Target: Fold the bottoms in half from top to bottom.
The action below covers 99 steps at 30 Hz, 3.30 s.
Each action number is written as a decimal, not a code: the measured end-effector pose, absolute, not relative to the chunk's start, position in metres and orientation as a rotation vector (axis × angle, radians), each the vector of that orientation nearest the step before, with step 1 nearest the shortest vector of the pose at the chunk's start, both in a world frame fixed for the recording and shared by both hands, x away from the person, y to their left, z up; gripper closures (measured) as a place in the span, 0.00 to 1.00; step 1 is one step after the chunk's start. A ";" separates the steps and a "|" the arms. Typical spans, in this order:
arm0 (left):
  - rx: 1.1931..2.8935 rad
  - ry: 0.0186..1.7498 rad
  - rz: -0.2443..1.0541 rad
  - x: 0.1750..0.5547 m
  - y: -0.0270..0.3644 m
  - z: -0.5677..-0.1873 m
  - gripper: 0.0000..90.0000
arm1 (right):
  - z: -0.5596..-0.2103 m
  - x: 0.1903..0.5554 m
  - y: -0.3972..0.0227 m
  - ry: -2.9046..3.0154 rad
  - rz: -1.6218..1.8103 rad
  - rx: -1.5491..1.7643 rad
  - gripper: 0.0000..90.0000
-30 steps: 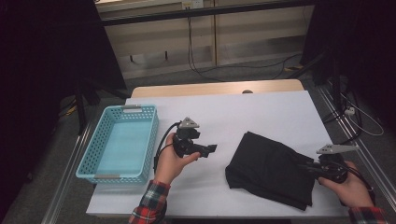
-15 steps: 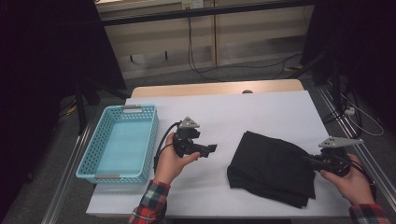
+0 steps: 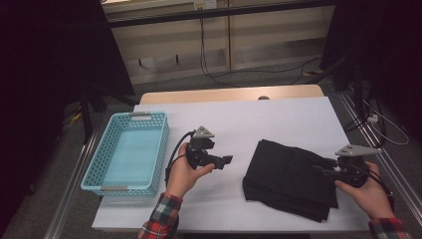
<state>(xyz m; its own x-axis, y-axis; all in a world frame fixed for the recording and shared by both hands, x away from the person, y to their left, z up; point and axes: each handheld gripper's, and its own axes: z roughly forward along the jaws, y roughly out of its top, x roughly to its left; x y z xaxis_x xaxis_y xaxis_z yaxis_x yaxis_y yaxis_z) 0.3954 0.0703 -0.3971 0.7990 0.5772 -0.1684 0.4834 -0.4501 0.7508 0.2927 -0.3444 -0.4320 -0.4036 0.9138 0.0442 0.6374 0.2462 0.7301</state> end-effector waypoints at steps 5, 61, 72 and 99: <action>2.121 0.771 0.150 0.389 0.060 -0.404 0.16 | -0.428 0.291 -0.342 2.072 1.013 1.436 0.35; 2.287 0.795 0.022 0.329 0.010 -0.444 0.81 | -0.427 0.289 -0.323 2.090 1.068 1.385 0.20; 2.272 0.816 -0.080 0.335 0.010 -0.444 0.91 | -0.425 0.288 -0.323 2.079 1.081 1.375 0.20; 2.193 0.965 -0.161 0.397 0.067 -0.429 0.92 | -0.423 0.278 -0.332 2.048 1.095 1.380 0.18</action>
